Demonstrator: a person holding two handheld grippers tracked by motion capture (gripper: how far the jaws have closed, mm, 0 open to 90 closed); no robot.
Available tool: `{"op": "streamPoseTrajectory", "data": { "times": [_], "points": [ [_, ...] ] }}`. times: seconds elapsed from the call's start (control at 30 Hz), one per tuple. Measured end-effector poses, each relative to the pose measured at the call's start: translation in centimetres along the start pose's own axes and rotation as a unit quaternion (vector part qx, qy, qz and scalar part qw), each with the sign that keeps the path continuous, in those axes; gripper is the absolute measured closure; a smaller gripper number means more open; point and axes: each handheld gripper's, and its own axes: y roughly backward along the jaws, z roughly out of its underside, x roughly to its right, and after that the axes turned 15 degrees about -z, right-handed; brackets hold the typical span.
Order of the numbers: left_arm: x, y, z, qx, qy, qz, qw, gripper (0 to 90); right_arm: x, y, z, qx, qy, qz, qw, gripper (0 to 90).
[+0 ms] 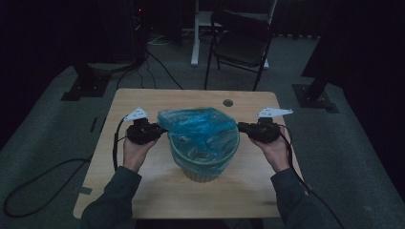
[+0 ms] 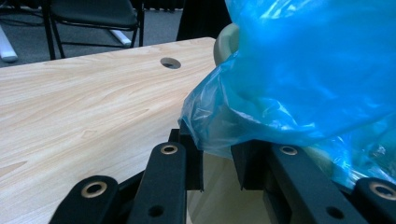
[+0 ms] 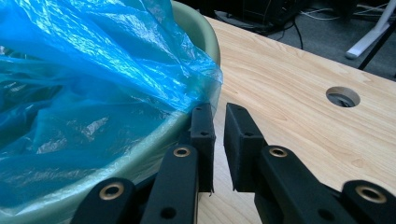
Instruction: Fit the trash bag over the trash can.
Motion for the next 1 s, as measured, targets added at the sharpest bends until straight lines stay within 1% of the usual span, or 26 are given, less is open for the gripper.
{"op": "streamPoseTrajectory", "data": {
  "times": [0.1, 0.2, 0.33, 0.37, 0.4, 0.43, 0.47, 0.53, 0.6, 0.63, 0.7, 0.8, 0.87, 0.9, 1.0],
  "points": [
    [0.0, -0.1, 0.0, 0.001, 0.002, 0.006, 1.0, 76.9, 0.1, 0.0, 0.0, 0.0, -0.002, -0.006, 1.0, 83.1],
    [0.0, 0.1, 0.1, -0.002, -0.004, 0.014, 0.9999, 78.3, 0.0, 0.1, 0.1, -0.002, -0.002, -0.011, 0.9999, 84.2],
    [0.2, 0.7, 0.4, -0.005, -0.01, 0.028, 0.9995, 78.8, -0.6, 0.5, 0.3, -0.01, 0.006, -0.017, 0.9998, 84.3],
    [0.2, 0.7, 0.4, -0.005, -0.01, 0.028, 0.9995, 78.7, -0.6, 0.5, 0.3, -0.01, 0.006, -0.017, 0.9998, 84.3],
    [0.2, 0.9, 0.6, -0.006, -0.014, 0.037, 0.9992, 78.7, -0.8, 0.6, 0.4, -0.012, 0.008, -0.021, 0.9997, 84.3],
    [0.3, 1.0, 0.6, -0.005, -0.018, 0.038, 0.9991, 77.9, -1.0, 0.8, 0.5, -0.015, 0.013, -0.023, 0.9995, 83.6],
    [0.3, 1.1, 0.6, -0.005, -0.023, 0.036, 0.9991, 76.5, -1.1, 0.9, 0.6, -0.014, 0.018, -0.019, 0.9996, 82.7],
    [0.2, 1.2, 0.7, -0.003, -0.021, 0.036, 0.9991, 74.3, -1.2, 0.9, 0.6, -0.014, 0.02, -0.007, 0.9997, 76.9],
    [0.1, 1.3, 0.6, 0.002, -0.02, 0.037, 0.9991, 72.6, -1.2, 1.0, 0.5, -0.009, 0.02, -0.003, 0.9998, 74.8],
    [0.1, 1.4, 0.6, 0.003, -0.021, 0.037, 0.9991, 71.8, -1.3, 1.0, 0.5, -0.008, 0.025, 0.004, 0.9996, 72.7],
    [-0.1, 1.6, 0.6, 0.003, -0.022, 0.036, 0.9991, 70.4, -1.5, 1.3, 0.5, -0.005, 0.032, 0.012, 0.9994, 71.2],
    [-0.3, 1.8, 0.6, 0.001, -0.019, 0.034, 0.9993, 67.9, -1.7, 1.8, 0.4, 0.0, 0.035, 0.009, 0.9993, 69.0],
    [-0.5, 2.0, 0.6, 0.002, -0.018, 0.032, 0.9993, 67.9, -1.8, 2.0, 0.4, 0.004, 0.035, 0.009, 0.9993, 68.1],
    [-0.5, 2.0, 0.6, 0.002, -0.018, 0.032, 0.9993, 67.1, -1.8, 2.7, 0.3, 0.015, 0.036, 0.008, 0.9992, 67.1],
    [-0.5, 2.1, 0.5, 0.002, -0.02, 0.031, 0.9993, 66.8, -2.2, 3.1, 0.1, 0.024, 0.044, 0.001, 0.9988, 66.6]
  ]
}}
